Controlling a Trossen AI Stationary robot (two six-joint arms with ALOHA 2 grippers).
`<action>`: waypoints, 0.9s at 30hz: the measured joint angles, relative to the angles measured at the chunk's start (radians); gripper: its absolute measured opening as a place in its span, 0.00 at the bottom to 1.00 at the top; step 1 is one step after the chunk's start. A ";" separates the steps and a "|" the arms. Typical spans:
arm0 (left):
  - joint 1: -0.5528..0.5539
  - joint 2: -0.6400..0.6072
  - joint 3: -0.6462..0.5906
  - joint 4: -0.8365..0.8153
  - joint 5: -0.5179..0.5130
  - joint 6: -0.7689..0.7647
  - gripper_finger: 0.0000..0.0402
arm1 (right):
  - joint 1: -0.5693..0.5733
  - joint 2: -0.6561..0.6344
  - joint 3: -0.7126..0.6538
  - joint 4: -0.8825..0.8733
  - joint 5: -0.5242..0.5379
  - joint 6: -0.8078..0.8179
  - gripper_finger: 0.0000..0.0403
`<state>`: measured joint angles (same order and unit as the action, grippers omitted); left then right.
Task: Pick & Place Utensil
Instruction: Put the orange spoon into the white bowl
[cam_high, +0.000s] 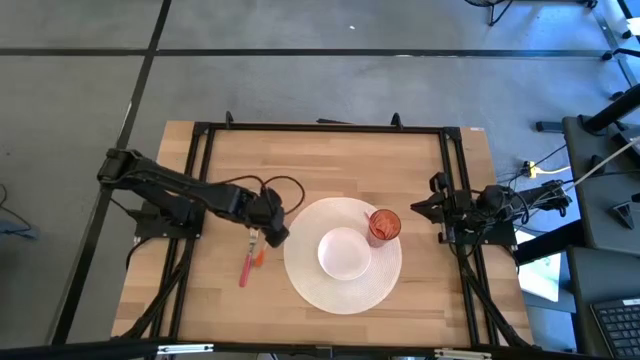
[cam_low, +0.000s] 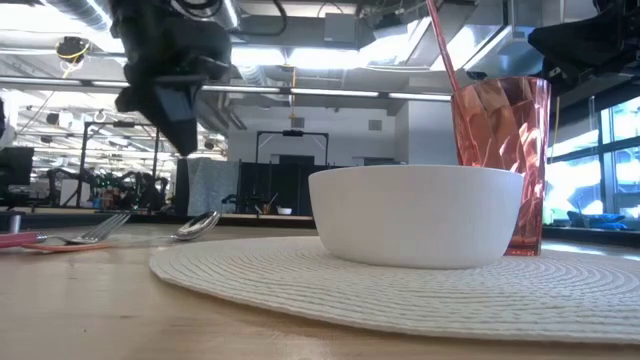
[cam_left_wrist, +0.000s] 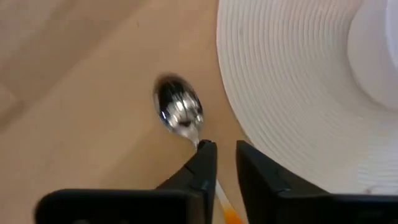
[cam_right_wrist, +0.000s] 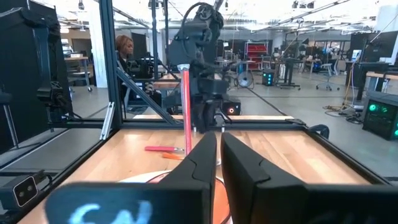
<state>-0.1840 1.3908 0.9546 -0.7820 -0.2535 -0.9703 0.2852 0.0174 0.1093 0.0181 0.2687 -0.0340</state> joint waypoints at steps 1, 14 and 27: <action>-0.002 0.012 0.000 0.000 0.015 -0.012 0.17 | 0.000 0.000 0.000 -0.001 0.000 0.001 0.06; 0.024 0.243 0.000 0.042 0.162 -0.011 0.43 | 0.000 0.000 0.000 -0.004 0.000 0.021 0.06; 0.076 0.382 0.007 0.065 0.227 0.069 0.38 | 0.000 0.000 0.000 -0.011 0.000 0.027 0.06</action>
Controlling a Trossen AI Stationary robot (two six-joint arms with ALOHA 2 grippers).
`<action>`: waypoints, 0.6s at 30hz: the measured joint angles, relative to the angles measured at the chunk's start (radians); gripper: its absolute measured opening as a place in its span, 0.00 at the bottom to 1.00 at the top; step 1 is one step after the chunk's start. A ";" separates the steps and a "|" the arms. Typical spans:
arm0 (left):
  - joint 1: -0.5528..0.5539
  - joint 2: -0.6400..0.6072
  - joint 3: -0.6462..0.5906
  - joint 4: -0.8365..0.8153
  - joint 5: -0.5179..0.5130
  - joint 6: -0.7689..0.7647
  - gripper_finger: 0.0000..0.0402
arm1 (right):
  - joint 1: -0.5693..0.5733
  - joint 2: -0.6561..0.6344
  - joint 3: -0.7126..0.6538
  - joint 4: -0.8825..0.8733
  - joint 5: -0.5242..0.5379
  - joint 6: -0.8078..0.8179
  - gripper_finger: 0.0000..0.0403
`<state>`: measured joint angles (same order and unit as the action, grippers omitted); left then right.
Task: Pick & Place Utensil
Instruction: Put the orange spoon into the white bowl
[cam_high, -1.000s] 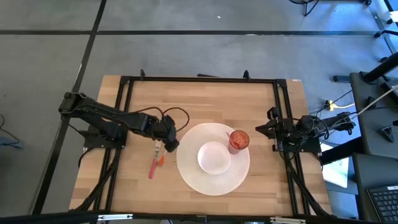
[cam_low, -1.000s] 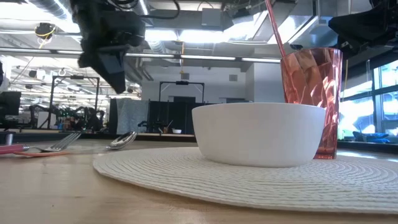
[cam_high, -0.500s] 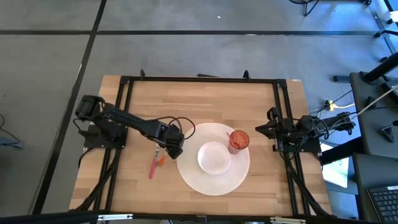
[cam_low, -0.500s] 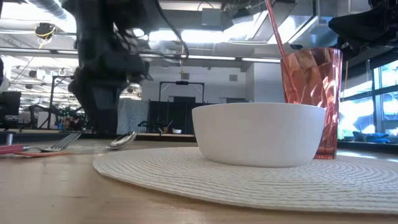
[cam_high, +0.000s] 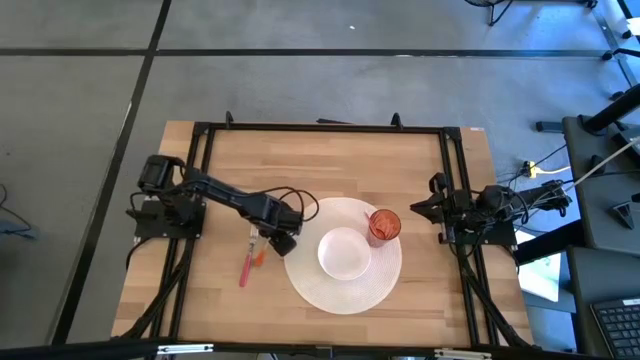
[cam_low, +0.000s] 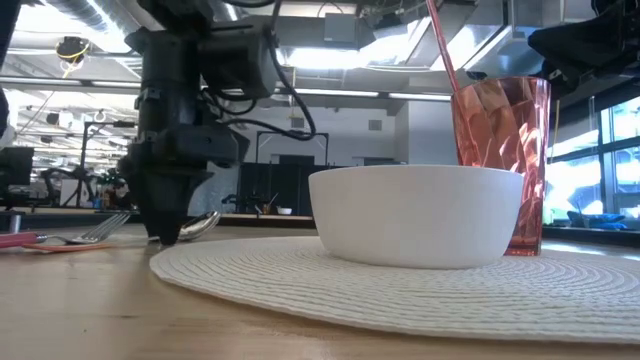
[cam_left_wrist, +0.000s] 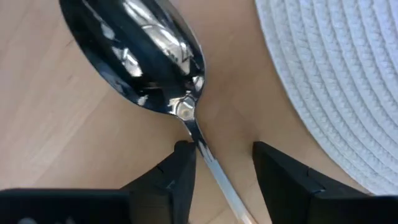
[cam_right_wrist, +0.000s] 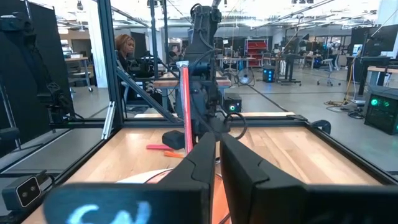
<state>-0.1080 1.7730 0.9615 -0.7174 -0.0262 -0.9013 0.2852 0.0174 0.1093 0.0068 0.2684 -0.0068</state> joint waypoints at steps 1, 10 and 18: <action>0.005 0.003 0.000 0.004 0.008 0.015 0.37 | 0.000 0.000 0.000 -0.001 0.000 0.000 0.06; 0.022 0.017 0.000 0.057 0.032 0.101 0.04 | 0.000 0.000 0.000 -0.002 0.000 0.000 0.06; 0.008 0.017 0.037 0.043 -0.042 0.140 0.01 | 0.000 0.000 0.000 -0.002 0.000 0.000 0.06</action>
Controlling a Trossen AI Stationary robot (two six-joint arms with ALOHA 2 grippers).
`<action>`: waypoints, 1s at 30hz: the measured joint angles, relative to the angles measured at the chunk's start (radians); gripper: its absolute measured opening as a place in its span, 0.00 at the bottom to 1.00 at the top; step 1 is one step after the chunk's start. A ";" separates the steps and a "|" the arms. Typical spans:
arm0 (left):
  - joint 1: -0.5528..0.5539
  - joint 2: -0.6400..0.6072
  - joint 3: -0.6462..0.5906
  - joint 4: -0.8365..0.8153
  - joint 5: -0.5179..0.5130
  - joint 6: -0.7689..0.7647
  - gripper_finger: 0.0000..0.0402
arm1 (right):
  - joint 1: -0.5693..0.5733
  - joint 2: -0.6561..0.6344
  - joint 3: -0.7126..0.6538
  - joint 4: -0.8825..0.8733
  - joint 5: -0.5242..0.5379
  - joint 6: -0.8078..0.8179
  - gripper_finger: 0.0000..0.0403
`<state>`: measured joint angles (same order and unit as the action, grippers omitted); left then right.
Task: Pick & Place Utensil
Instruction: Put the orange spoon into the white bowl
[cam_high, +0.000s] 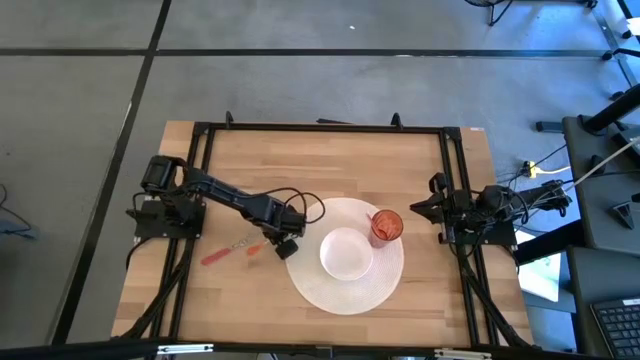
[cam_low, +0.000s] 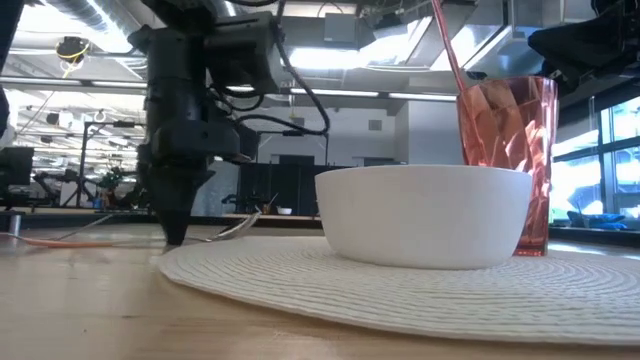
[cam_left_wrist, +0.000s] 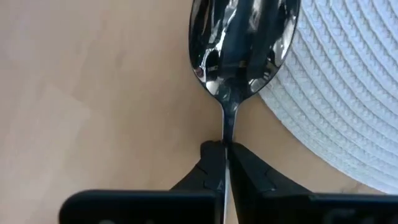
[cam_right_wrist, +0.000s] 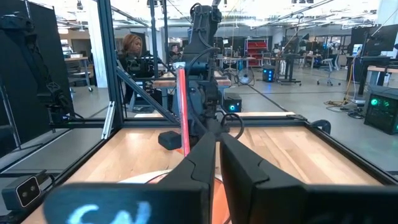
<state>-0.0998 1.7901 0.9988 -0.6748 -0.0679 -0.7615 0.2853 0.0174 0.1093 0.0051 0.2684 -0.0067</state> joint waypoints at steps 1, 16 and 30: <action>-0.001 -0.008 0.015 -0.008 -0.017 0.010 0.01 | 0.000 0.000 0.000 0.000 0.000 0.000 0.06; -0.065 -0.051 0.318 -0.235 -0.432 0.212 0.01 | 0.001 0.000 0.000 0.000 0.000 0.003 0.06; -0.243 0.181 0.616 -0.229 -0.843 1.119 0.01 | 0.001 0.000 0.000 -0.006 0.000 0.003 0.06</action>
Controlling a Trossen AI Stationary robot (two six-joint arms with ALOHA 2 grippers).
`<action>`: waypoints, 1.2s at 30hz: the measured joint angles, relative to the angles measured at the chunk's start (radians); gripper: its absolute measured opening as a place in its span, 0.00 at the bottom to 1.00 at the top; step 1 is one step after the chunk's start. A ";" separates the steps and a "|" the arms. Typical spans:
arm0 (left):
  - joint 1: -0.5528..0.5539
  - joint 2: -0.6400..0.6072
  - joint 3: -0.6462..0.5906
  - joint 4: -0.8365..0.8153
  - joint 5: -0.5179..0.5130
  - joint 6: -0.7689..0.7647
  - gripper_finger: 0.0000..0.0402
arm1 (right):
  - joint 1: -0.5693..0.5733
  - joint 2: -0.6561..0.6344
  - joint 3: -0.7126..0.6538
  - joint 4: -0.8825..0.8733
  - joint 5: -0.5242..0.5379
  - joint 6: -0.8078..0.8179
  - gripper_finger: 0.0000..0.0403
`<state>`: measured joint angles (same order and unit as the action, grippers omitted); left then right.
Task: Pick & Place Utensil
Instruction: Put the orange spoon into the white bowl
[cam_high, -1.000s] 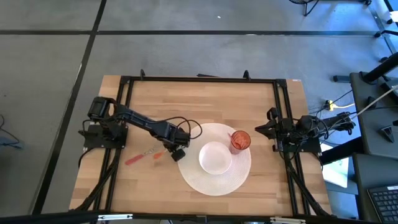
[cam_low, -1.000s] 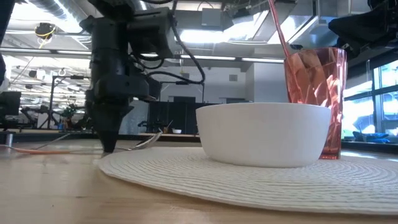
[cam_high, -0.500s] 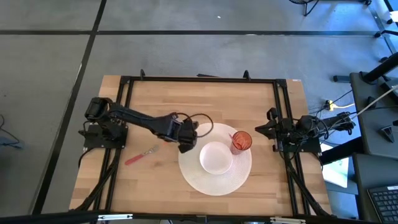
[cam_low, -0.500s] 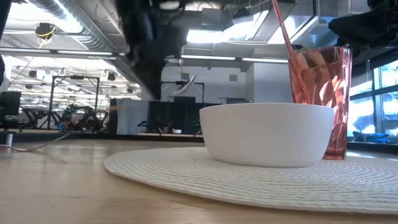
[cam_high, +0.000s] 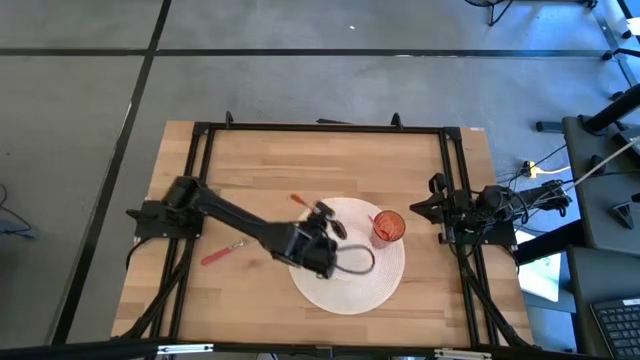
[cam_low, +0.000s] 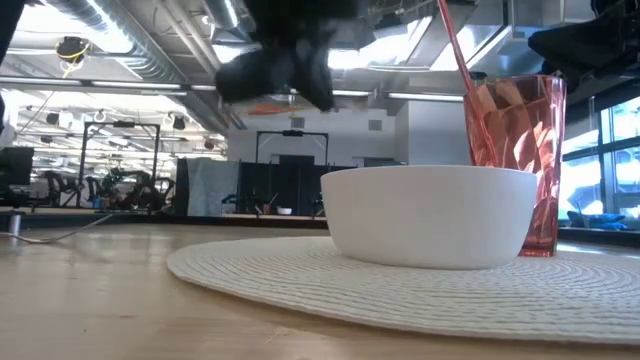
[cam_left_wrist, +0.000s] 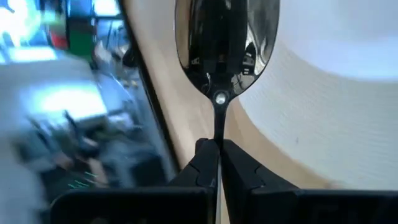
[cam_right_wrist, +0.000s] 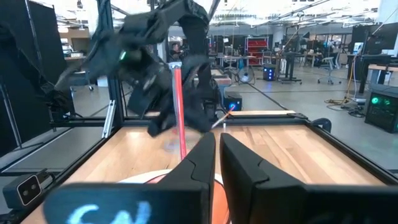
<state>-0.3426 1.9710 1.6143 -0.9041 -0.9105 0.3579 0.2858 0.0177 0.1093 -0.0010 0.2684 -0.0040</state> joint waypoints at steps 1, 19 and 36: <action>-0.004 0.033 0.016 -0.006 -0.017 0.071 0.01 | 0.000 0.000 0.000 0.000 0.000 0.000 0.06; -0.017 0.281 0.246 0.058 -0.028 0.667 0.01 | 0.000 0.000 0.000 0.002 0.000 0.004 0.06; -0.024 0.281 0.246 0.034 0.119 0.718 0.01 | 0.000 0.000 0.000 0.002 0.000 0.004 0.06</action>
<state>-0.3668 2.2516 1.8599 -0.8703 -0.7914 1.0762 0.2855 0.0174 0.1093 0.0006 0.2684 -0.0002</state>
